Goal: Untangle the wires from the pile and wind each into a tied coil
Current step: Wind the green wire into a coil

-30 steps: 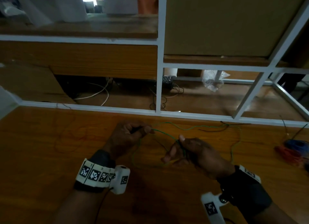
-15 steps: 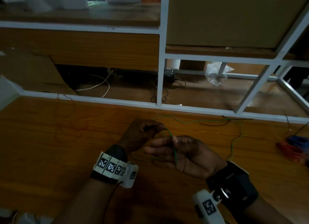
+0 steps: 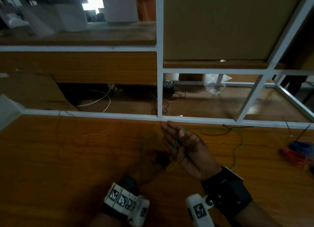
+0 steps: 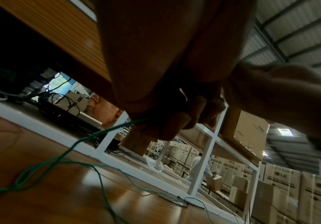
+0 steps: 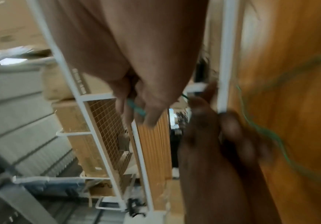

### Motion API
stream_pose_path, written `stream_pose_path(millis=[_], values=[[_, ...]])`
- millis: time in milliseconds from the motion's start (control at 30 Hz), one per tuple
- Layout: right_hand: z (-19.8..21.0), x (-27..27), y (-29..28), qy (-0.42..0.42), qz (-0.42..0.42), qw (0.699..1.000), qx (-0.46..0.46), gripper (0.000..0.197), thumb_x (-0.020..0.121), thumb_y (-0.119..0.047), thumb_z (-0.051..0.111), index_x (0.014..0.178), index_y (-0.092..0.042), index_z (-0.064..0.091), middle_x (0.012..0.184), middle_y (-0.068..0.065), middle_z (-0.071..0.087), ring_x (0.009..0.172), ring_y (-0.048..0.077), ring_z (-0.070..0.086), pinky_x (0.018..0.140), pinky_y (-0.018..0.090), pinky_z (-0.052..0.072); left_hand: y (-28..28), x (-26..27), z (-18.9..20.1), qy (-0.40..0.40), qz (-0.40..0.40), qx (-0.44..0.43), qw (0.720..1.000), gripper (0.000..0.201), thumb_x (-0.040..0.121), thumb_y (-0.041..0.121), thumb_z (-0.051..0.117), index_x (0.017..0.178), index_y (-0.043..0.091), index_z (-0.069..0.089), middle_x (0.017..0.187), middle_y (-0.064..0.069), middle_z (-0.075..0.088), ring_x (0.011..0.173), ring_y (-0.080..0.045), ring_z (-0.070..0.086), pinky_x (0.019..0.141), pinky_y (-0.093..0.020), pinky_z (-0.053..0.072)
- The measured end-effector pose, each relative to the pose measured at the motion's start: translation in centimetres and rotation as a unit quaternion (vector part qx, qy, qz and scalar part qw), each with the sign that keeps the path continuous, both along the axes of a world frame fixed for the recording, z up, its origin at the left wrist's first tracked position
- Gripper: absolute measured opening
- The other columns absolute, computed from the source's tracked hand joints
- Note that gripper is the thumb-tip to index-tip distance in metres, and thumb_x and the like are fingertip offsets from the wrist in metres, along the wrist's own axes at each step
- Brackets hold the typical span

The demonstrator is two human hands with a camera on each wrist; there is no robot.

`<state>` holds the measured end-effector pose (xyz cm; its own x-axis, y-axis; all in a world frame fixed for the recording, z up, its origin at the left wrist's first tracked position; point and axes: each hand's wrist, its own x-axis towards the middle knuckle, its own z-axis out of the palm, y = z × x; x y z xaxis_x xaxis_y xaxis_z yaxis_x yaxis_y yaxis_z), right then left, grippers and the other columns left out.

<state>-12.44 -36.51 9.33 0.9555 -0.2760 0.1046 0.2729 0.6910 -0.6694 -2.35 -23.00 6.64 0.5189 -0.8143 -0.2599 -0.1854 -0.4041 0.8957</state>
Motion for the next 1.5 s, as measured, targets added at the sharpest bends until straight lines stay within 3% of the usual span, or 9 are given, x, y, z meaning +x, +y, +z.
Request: stream_pose_path(millis=[100, 200, 433, 567, 633, 767, 1033, 1200, 1500], values=[[-0.3, 0.1, -1.6, 0.024, -0.169, 0.973, -0.156, 0.031, 0.108, -0.012, 0.039, 0.125, -0.001, 0.062, 0.136, 0.013, 0.066, 0.136, 0.025, 0.055, 0.105, 0.033, 0.050, 1.6, -0.3, -1.6, -0.039, 0.022, 0.029, 0.999, 0.013, 0.089, 0.051, 0.065, 0.098, 0.042, 0.069, 0.096, 0.008, 0.072, 0.073, 0.004, 0.060, 0.073, -0.020, 0.052], [-2.0, -0.9, -3.5, 0.121, -0.300, 0.831, -0.452, 0.027, 0.109, -0.013, 0.046, 0.118, -0.013, 0.071, 0.124, 0.002, 0.072, 0.125, 0.015, 0.062, 0.107, 0.041, 0.049, 3.1, -1.0, -1.6, 0.011, 0.059, -0.016, 0.998, 0.006, 0.090, 0.033, 0.068, 0.092, 0.039, 0.067, 0.080, 0.023, 0.068, 0.073, 0.009, 0.061, 0.065, -0.008, 0.047], [-4.9, -2.3, -2.1, 0.253, -0.087, 0.603, -0.752, 0.035, 0.093, 0.003, 0.050, 0.118, -0.014, 0.067, 0.100, 0.009, 0.073, 0.074, 0.020, 0.063, 0.057, 0.030, 0.040, 4.0, -0.1, -0.2, -0.195, 0.061, -0.096, 0.974, 0.012, 0.085, 0.036, 0.072, 0.081, 0.046, 0.068, 0.059, 0.029, 0.062, 0.055, 0.011, 0.058, 0.049, -0.006, 0.037], [-4.3, -2.9, -1.7, 0.189, -0.015, 0.730, -0.657, 0.025, 0.109, -0.020, 0.043, 0.110, -0.010, 0.066, 0.085, 0.002, 0.070, 0.065, 0.010, 0.060, 0.056, 0.022, 0.041, 3.7, 1.7, 1.2, -0.196, 0.086, -0.136, 0.967, 0.009, 0.076, 0.042, 0.075, 0.082, 0.036, 0.076, 0.081, 0.019, 0.074, 0.073, -0.003, 0.070, 0.061, -0.029, 0.058], [-3.4, -3.4, -1.7, 0.181, 0.026, 0.792, -0.583, 0.032, 0.111, -0.027, 0.041, 0.108, -0.006, 0.065, 0.077, 0.002, 0.062, 0.064, 0.021, 0.054, 0.060, 0.041, 0.044, 3.3, 2.2, 2.4, -0.176, 0.064, -0.149, 0.971, 0.011, 0.076, 0.035, 0.076, 0.083, 0.027, 0.077, 0.083, 0.014, 0.075, 0.076, -0.006, 0.071, 0.062, -0.028, 0.057], [-2.2, -3.9, -1.6, 0.181, 0.129, 0.833, -0.508, 0.044, 0.109, -0.045, 0.040, 0.111, -0.013, 0.069, 0.075, 0.002, 0.054, 0.069, 0.021, 0.049, 0.066, 0.041, 0.041, 2.3, 2.4, 4.6, -0.175, -0.010, -0.193, 0.965, 0.013, 0.077, 0.035, 0.072, 0.082, 0.024, 0.077, 0.083, 0.012, 0.073, 0.077, -0.007, 0.068, 0.062, -0.017, 0.052], [-1.2, -4.5, -1.0, 0.026, 0.234, 0.959, -0.157, 0.029, 0.109, -0.010, 0.039, 0.119, -0.001, 0.064, 0.111, 0.015, 0.073, 0.102, 0.023, 0.071, 0.096, 0.038, 0.055, -2.2, 3.5, 5.4, -0.100, 0.012, -0.242, 0.965, 0.008, 0.079, 0.000, 0.074, 0.082, 0.008, 0.076, 0.081, 0.001, 0.076, 0.077, -0.009, 0.069, 0.069, -0.019, 0.054], [0.7, -3.5, -0.9, -0.016, 0.085, 0.995, -0.043, 0.021, 0.093, -0.022, 0.070, 0.107, -0.008, 0.076, 0.113, 0.015, 0.074, 0.107, 0.026, 0.072, 0.097, 0.039, 0.058, -4.0, 2.7, 3.0, -0.098, 0.040, -0.225, 0.969, 0.034, 0.084, 0.001, 0.068, 0.077, 0.033, 0.077, 0.083, 0.007, 0.076, 0.080, -0.011, 0.071, 0.071, -0.025, 0.057], [2.9, -1.6, -3.0, -0.026, -0.163, 0.984, 0.072, 0.031, 0.102, -0.017, 0.047, 0.125, -0.004, 0.061, 0.130, 0.015, 0.069, 0.124, 0.024, 0.065, 0.106, 0.036, 0.051, -3.6, -2.2, -1.5, -0.090, -0.007, -0.123, 0.988, 0.018, 0.095, 0.030, 0.064, 0.084, 0.039, 0.075, 0.063, 0.010, 0.066, 0.056, -0.004, 0.056, 0.055, -0.019, 0.045]])
